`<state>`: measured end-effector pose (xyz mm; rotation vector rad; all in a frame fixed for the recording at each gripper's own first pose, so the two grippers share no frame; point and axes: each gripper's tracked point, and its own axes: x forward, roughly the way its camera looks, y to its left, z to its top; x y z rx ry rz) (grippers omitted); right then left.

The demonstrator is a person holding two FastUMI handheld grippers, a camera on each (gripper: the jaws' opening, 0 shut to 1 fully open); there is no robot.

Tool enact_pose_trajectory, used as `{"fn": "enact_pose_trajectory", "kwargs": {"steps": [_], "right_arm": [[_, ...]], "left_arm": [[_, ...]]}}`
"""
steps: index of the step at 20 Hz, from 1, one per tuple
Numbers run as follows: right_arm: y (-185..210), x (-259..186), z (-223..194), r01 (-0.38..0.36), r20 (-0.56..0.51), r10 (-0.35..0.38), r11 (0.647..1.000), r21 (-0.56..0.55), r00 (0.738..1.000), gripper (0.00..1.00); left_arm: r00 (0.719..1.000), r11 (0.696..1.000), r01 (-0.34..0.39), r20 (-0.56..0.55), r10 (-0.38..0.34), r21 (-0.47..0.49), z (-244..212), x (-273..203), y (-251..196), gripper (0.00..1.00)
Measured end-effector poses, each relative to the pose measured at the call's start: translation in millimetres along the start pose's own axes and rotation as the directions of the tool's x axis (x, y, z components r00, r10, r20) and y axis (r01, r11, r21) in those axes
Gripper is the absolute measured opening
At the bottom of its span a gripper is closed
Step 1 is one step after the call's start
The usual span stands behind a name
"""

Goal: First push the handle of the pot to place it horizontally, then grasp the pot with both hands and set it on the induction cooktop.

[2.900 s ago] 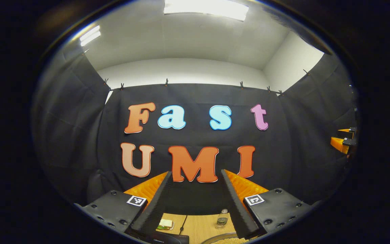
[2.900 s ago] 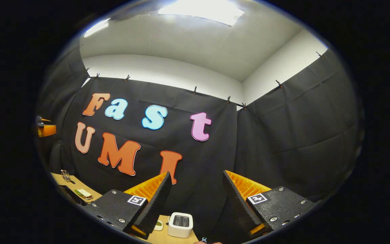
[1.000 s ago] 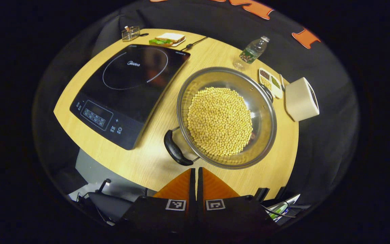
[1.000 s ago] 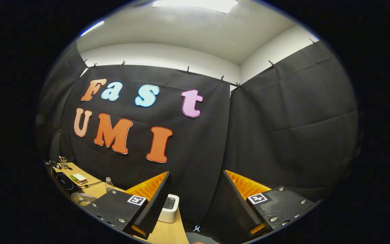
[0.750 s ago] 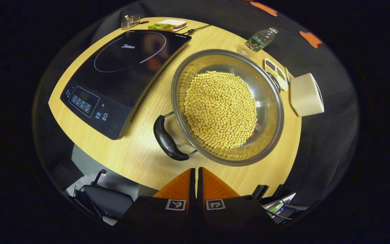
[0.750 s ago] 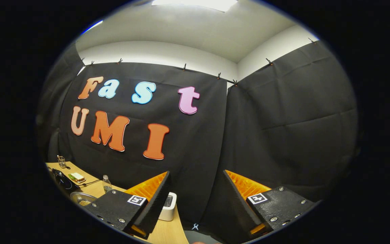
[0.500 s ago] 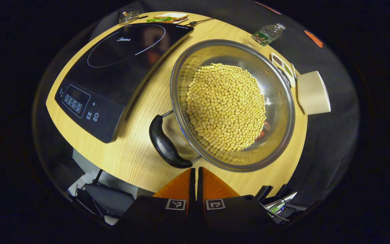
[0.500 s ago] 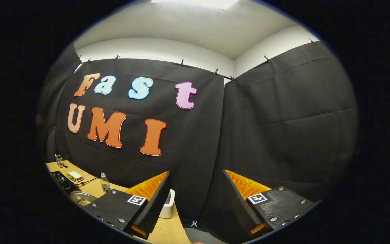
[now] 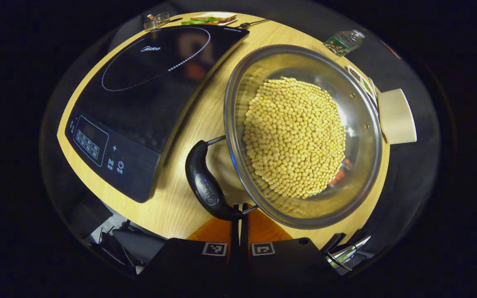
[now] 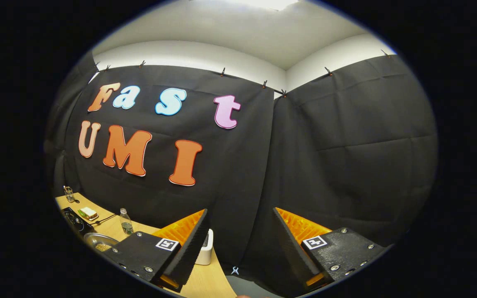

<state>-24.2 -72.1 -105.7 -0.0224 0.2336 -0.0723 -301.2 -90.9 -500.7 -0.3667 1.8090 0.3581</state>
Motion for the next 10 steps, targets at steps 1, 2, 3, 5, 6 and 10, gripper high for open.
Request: {"fn": "enact_pose_trajectory", "kwargs": {"steps": [1,2,3,5,6,10], "right_arm": [[6,1,0,-0.006,-0.003,0.006,1.0,-0.002,1.0,0.93],[11,2,-1,-0.012,-0.007,0.012,1.0,-0.003,1.0,0.93],[17,2,-1,-0.019,-0.012,0.019,1.0,-0.003,1.0,0.93],[29,4,-4,-0.035,-0.022,0.035,0.999,-0.004,0.999,0.93],[34,4,-6,-0.041,-0.028,0.041,0.999,-0.005,0.999,0.93],[52,6,-15,-0.061,-0.064,0.06,0.998,-0.017,0.996,0.93]], "left_arm": [[1.0,1.0,-0.019,0.009,0.019,0.006,5,0,3,0.08],[0.999,0.999,-0.035,0.02,0.035,0.011,11,0,6,0.08],[0.999,0.999,-0.047,0.029,0.046,0.019,16,0,9,0.08],[0.996,0.997,-0.069,0.053,0.067,0.037,28,-2,12,0.08],[0.995,0.995,-0.083,0.067,0.08,0.052,36,-5,14,0.08],[0.977,0.973,-0.165,0.162,0.139,0.159,71,-16,16,0.08]]}}
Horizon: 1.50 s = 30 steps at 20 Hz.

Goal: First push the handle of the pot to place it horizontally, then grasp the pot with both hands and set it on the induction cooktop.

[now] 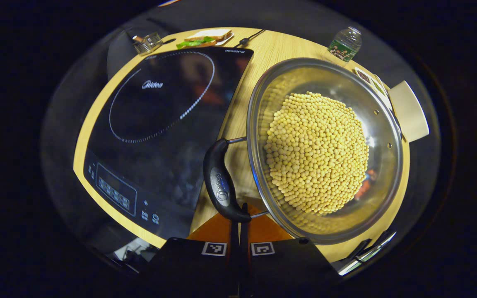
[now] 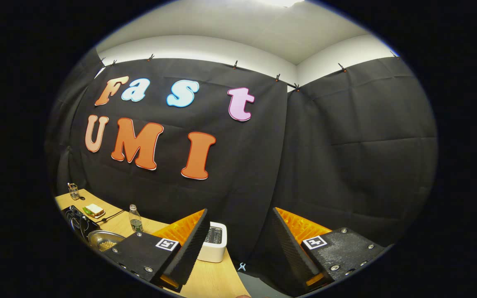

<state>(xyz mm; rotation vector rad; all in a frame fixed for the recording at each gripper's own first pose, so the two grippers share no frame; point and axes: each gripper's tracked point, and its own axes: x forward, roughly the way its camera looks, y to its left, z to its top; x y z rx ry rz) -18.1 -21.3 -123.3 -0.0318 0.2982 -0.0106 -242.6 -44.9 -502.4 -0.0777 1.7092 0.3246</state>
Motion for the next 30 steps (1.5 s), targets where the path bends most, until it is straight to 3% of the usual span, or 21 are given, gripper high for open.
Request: {"fn": "enact_pose_trajectory", "kwargs": {"steps": [7,15,19,25,30], "right_arm": [[26,2,-14,-0.02,-0.054,0.02,1.0,-0.005,0.998,0.93],[57,3,-39,-0.041,-0.146,0.037,0.999,-0.022,0.989,0.97],[76,7,-51,-0.063,-0.19,0.057,0.998,-0.028,0.98,0.93],[120,14,-79,-0.132,-0.271,0.119,0.991,-0.028,0.955,0.93],[170,19,-107,-0.235,-0.353,0.214,0.972,-0.017,0.911,0.94]], "left_arm": [[0.997,0.989,0.006,0.079,-0.018,0.147,29,8,1,0.08],[0.987,0.954,0.017,0.147,-0.063,0.299,52,3,2,0.08],[0.98,0.935,0.023,0.178,-0.092,0.354,64,13,0,0.08],[0.967,0.914,0.029,0.219,-0.128,0.405,77,16,-5,0.07],[0.957,0.908,0.031,0.25,-0.148,0.418,88,19,-9,0.07]]}}
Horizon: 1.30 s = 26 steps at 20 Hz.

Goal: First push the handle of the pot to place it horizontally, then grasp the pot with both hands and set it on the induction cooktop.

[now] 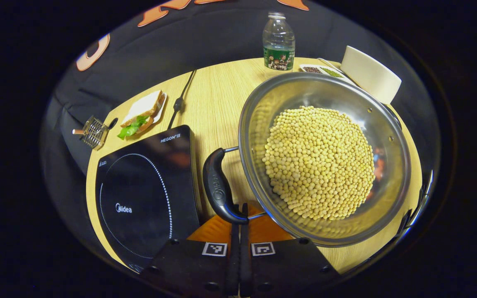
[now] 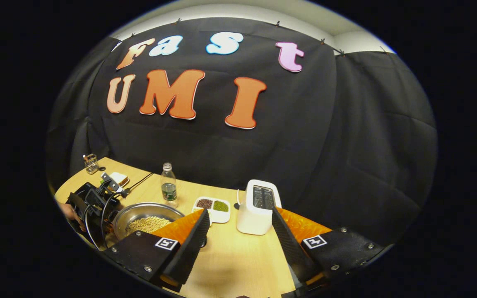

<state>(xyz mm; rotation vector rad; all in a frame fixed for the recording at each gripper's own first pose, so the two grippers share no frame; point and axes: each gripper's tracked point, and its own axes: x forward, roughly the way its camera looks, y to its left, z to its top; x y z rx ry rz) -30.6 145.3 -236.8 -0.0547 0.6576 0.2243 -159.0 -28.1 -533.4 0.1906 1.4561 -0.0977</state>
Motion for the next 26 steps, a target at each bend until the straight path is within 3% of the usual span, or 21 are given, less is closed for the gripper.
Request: {"fn": "enact_pose_trajectory", "kwargs": {"steps": [6,14,16,17,18,21,26], "right_arm": [[47,29,-33,-0.104,-0.119,0.107,0.994,0.028,0.987,0.94],[80,59,-62,-0.163,-0.228,0.168,0.986,0.038,0.959,0.94],[85,66,-68,-0.173,-0.247,0.177,0.984,0.036,0.953,0.94],[85,65,-71,-0.179,-0.258,0.182,0.983,0.037,0.949,0.94],[86,68,-74,-0.18,-0.268,0.184,0.983,0.039,0.946,0.94],[94,84,-92,-0.17,-0.317,0.181,0.983,0.063,0.931,0.94],[96,95,-128,-0.145,-0.417,0.168,0.986,0.085,0.893,0.94]], "left_arm": [[0.998,0.999,0.032,0.055,-0.031,-0.02,8,0,1,0.08],[0.985,0.988,0.108,0.144,-0.091,-0.114,14,-29,-1,0.09],[0.972,0.981,0.138,0.209,-0.108,-0.136,30,-43,-1,0.22],[0.963,0.978,0.15,0.246,-0.112,-0.143,41,-47,1,0.41],[0.954,0.975,0.167,0.274,-0.122,-0.147,52,-49,3,0.5],[0.954,0.97,0.177,0.271,-0.128,-0.165,63,-42,4,0.96],[0.97,0.97,0.177,0.195,-0.144,-0.165,62,-11,1,0.99]]}}
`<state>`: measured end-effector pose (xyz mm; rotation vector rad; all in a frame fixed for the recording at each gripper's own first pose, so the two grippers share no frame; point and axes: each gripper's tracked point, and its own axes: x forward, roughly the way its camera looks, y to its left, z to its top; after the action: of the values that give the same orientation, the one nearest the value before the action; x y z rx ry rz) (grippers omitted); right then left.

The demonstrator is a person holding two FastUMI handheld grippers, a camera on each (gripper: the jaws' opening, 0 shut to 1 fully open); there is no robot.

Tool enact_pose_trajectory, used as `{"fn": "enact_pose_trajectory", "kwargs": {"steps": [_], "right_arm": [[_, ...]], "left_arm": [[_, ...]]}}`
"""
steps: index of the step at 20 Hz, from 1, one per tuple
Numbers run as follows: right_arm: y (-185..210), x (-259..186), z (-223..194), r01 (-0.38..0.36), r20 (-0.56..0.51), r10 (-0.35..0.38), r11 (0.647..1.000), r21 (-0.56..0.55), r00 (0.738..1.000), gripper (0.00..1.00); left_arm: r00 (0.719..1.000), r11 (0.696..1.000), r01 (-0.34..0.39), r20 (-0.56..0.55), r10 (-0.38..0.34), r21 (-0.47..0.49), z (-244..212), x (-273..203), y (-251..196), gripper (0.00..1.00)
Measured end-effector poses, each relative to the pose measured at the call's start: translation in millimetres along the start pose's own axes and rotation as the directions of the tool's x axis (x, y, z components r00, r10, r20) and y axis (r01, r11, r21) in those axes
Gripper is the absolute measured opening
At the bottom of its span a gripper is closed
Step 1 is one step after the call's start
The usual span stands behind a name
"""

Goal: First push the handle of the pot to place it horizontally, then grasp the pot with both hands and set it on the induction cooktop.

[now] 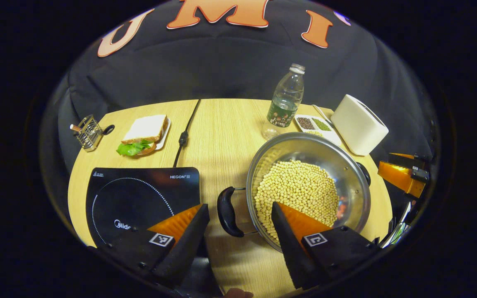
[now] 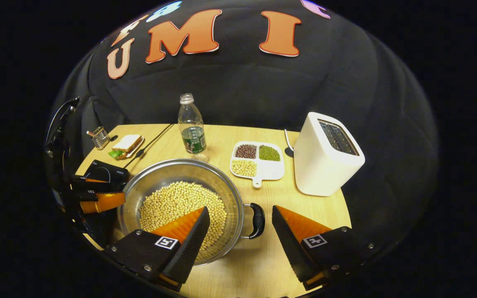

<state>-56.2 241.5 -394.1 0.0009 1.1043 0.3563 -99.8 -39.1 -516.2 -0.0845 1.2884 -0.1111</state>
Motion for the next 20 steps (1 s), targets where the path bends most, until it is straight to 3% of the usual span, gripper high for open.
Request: {"fn": "enact_pose_trajectory", "kwargs": {"steps": [10,17,18,20], "right_arm": [[-1,41,-34,0.056,-0.151,-0.058,0.998,-0.015,0.987,0.94],[-12,61,-56,0.08,-0.211,-0.076,0.997,0.01,0.974,0.94],[-14,62,-59,0.085,-0.218,-0.08,0.996,0.011,0.973,0.92],[-16,63,-63,0.093,-0.221,-0.09,0.996,0.004,0.971,0.87]], "left_arm": [[0.995,0.996,0.088,-0.052,-0.087,0.012,-12,24,-21,0.98],[0.998,0.999,0.035,-0.059,-0.033,0.03,-17,37,-17,0.99],[0.998,0.999,0.013,-0.059,-0.01,0.052,-17,38,-10,0.9],[0.998,0.999,0.025,-0.057,-0.023,0.04,-17,37,-10,0.9]]}}
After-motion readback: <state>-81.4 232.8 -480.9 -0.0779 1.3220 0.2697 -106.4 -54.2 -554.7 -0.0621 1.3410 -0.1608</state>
